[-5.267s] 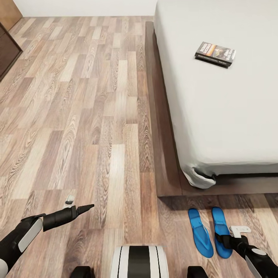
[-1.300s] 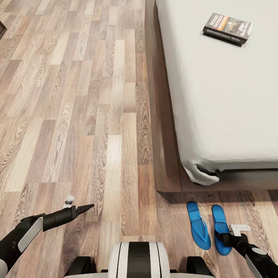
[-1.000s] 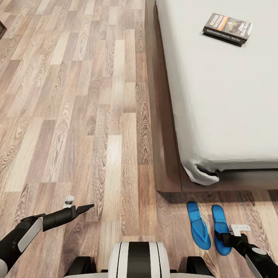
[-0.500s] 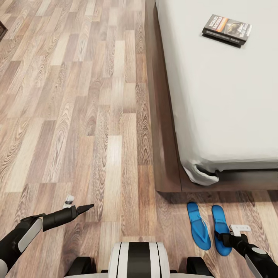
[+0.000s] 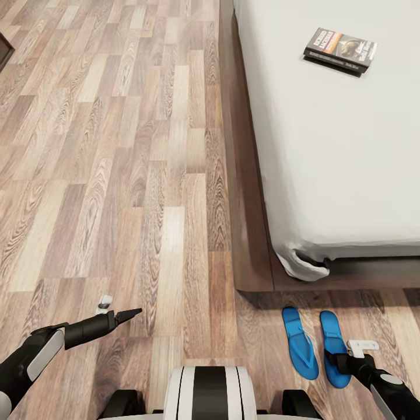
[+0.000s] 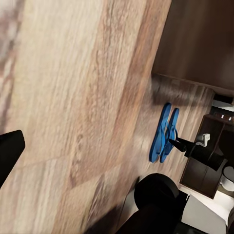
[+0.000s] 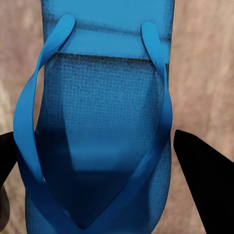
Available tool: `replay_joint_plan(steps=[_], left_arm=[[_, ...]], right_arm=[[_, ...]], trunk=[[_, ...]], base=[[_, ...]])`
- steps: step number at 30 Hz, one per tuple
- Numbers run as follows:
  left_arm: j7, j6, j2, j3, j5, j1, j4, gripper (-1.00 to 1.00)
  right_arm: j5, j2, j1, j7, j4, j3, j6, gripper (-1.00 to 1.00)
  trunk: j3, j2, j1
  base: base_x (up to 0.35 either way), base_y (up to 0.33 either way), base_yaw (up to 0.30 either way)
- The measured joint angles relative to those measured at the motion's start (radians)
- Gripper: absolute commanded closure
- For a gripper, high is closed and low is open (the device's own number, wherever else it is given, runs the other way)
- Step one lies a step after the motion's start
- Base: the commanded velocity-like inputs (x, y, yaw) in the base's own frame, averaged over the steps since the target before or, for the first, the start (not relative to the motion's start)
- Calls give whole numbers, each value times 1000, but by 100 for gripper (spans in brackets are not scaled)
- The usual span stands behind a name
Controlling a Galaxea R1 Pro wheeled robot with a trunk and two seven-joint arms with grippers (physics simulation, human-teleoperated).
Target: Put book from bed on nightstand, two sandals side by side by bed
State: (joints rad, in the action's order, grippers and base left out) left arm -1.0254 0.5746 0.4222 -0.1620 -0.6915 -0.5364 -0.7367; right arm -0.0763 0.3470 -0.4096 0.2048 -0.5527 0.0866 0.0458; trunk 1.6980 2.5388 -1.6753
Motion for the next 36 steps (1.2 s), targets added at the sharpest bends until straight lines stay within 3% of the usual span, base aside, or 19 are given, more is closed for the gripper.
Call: replay_joint_plan(steps=[5, 6, 25, 36], left_arm=[[0, 0, 0, 0, 0, 0, 0, -100], [0, 0, 0, 0, 0, 0, 0, -100], [0, 0, 1, 0, 0, 0, 0, -100], [0, 0, 1, 0, 0, 0, 0, -100]], right_arm=[[0, 0, 0, 0, 0, 0, 0, 100], [0, 0, 0, 0, 0, -1, 0, -100], [0, 0, 0, 0, -1, 0, 0, -100], [-3, 0, 0, 2, -4, 0, -1, -100]], trunk=[[0, 0, 0], [0, 0, 0], [0, 0, 0], [-42, -3, 5]], base=[[0, 0, 0], [0, 0, 0], [0, 0, 0], [0, 0, 0]])
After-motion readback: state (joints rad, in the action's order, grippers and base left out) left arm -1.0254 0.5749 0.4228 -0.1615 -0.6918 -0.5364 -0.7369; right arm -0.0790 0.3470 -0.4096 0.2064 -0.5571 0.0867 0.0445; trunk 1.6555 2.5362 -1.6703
